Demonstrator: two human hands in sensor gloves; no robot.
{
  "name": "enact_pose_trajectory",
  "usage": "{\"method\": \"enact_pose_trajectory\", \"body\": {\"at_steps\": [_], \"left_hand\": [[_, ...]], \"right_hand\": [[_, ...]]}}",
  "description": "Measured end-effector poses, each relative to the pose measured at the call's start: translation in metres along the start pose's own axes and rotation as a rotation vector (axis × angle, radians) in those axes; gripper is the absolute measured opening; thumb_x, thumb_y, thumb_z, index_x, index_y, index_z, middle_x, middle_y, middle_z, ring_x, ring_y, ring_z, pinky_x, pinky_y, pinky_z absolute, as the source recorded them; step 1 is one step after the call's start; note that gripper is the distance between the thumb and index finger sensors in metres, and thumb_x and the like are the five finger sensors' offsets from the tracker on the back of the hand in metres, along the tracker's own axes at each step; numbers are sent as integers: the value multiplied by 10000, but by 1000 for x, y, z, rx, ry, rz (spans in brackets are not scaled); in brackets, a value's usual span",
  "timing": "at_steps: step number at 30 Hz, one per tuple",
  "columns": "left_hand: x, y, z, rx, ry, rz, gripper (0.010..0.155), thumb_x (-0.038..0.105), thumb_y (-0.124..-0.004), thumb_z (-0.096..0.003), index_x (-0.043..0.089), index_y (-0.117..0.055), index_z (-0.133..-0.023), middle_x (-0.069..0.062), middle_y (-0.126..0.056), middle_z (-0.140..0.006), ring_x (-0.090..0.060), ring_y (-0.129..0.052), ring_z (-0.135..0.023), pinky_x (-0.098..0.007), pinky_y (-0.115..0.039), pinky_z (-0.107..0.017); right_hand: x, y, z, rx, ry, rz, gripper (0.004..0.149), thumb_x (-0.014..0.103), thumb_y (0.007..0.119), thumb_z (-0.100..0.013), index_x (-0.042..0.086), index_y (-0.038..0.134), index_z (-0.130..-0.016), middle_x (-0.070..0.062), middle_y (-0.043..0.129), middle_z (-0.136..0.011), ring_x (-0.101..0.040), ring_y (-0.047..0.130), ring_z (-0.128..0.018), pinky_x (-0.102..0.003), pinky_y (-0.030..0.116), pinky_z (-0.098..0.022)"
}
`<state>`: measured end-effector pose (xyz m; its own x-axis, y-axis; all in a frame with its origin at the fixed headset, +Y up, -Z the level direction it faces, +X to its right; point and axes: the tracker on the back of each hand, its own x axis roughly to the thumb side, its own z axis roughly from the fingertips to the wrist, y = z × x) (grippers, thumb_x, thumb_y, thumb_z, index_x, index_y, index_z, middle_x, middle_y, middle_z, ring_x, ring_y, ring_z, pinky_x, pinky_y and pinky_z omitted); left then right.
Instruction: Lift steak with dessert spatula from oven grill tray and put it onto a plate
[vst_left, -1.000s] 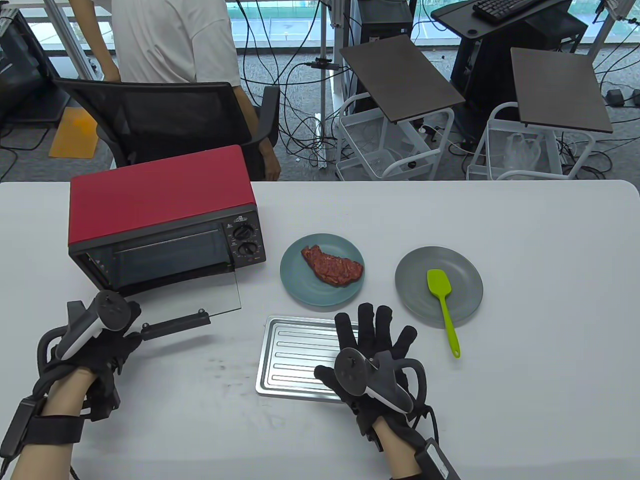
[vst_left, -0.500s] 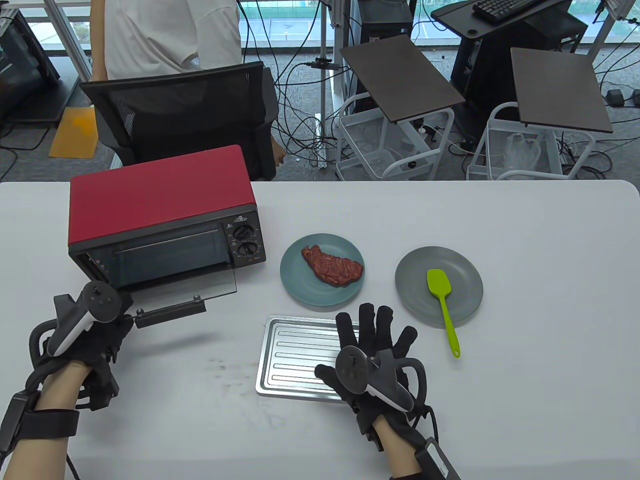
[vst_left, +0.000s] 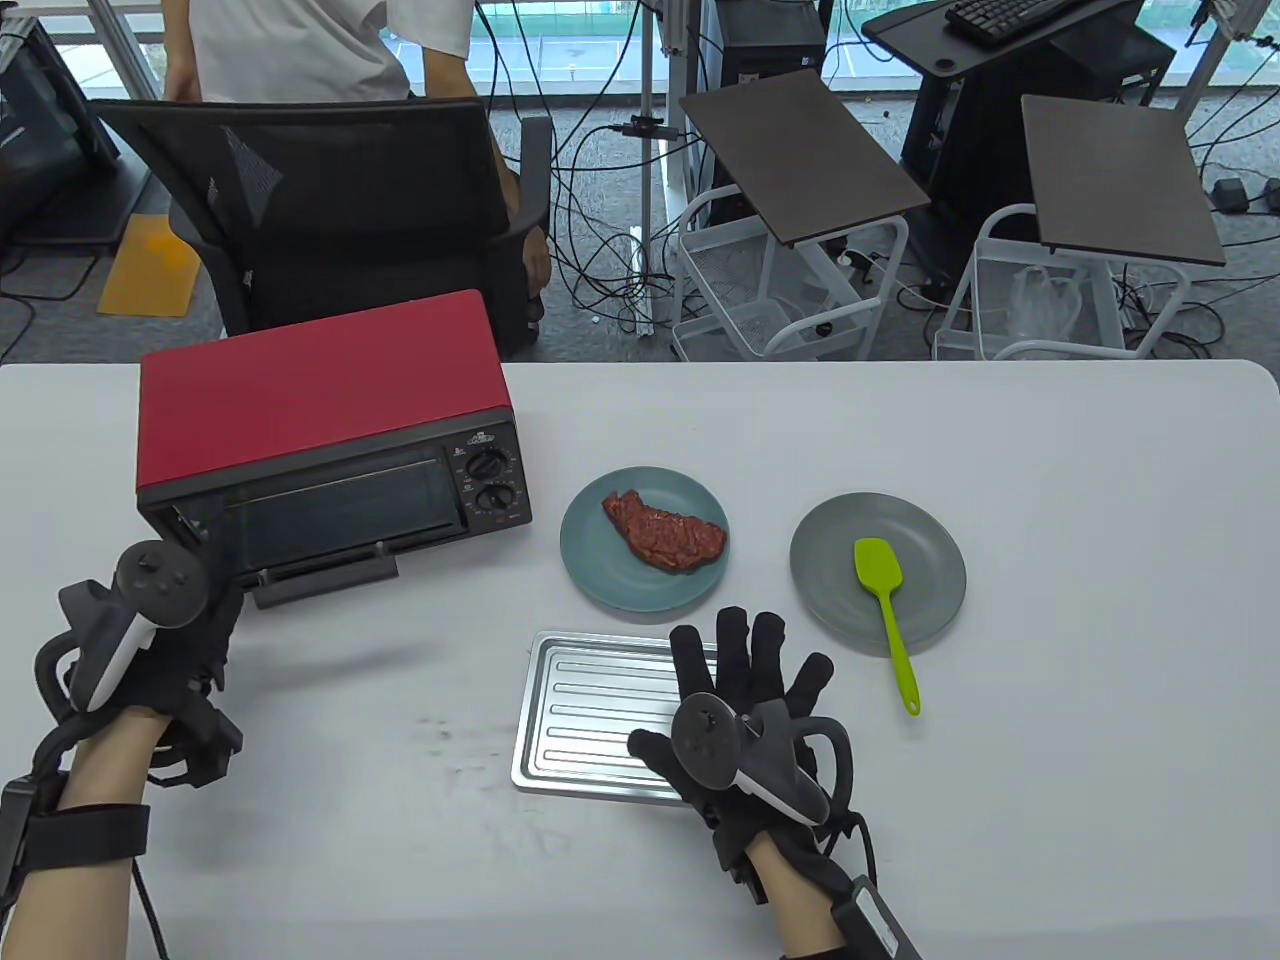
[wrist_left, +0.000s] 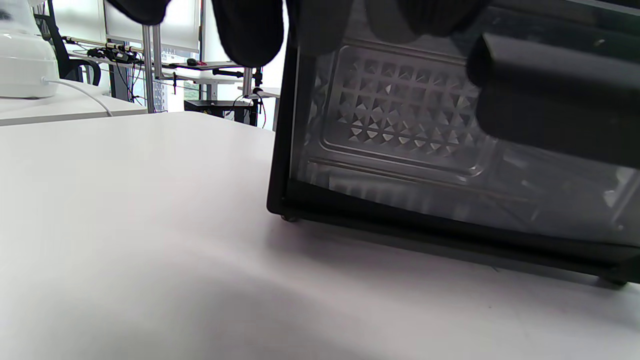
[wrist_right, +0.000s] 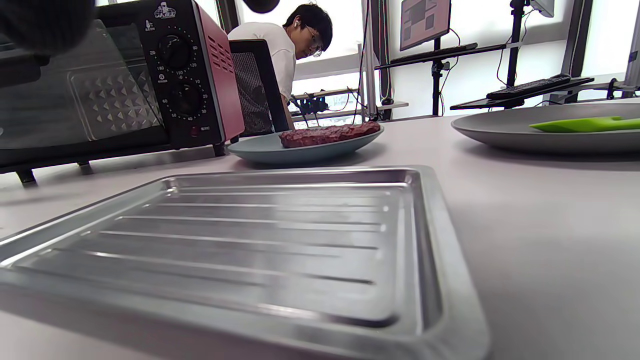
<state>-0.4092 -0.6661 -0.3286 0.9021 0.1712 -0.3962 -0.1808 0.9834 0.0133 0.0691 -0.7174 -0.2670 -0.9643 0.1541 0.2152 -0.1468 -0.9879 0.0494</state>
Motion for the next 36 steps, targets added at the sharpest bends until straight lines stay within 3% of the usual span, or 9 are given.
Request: {"method": "enact_pose_trajectory", "body": {"at_steps": [7,25,36], "left_hand": [[-1,8,3,83,22,101,545,514,-639,-499,426,-528,-1025,65,-525,-1181,-250,-687,-1108,-637,-553,-785],[11,13,4,80,-25,48,651,634,-667,-461,446,-446,-1043,69,-369,-1211,-284,-574,-1155,-652,-521,-792],[14,12,10,88,-48,21,669,653,-673,-447,444,-448,-1042,60,-441,-1205,-288,-592,-1147,-648,-542,-781]], "right_hand": [[0,1,0,9,1,-10,965,755,609,-461,206,203,-1141,-225,50,-1151,-524,-3,-1014,-854,154,-619],[-1,1,-1,17,0,-30,962,751,613,-462,206,205,-1142,-224,51,-1151,-524,-4,-1013,-854,150,-619],[-1,1,-1,19,1,-34,961,752,612,-462,207,206,-1142,-224,51,-1151,-525,-4,-1014,-855,152,-619]]}}
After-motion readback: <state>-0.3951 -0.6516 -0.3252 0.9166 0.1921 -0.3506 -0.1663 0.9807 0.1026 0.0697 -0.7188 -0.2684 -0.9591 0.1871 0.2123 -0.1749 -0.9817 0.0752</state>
